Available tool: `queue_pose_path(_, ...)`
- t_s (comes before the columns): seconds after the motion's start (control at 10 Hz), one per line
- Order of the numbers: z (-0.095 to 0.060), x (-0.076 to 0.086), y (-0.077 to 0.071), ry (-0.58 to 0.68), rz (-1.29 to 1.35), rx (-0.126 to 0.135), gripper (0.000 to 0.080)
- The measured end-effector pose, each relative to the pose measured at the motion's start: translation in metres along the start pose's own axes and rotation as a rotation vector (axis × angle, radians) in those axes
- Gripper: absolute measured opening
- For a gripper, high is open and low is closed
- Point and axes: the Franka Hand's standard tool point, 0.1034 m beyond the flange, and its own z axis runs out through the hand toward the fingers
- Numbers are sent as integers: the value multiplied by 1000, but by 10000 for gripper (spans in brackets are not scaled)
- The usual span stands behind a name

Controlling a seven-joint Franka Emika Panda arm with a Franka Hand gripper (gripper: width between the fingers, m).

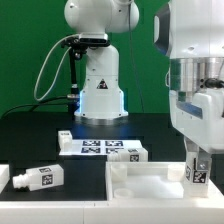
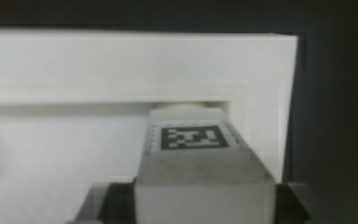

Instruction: Assemble one leg

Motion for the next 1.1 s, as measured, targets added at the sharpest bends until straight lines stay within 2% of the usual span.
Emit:
queue_pose_path(0.1,0,0,0,-1,33,1,287)
queue_pose_path(0.2,0,0,0,-1,-2,1,345)
queue_pose_path(0.3,0,1,0,5,-121,1,345)
queue_pose_path(0.5,0,4,-2,3,-505,1,611)
queue_pose_path(0.6,0,4,-1,1,-602,-3,638)
queue_pose_path(1.0,0,5,-1,8,-901,-5,649)
queue_pose_path(1.1,0,3,-1,27,-1104,-17,649)
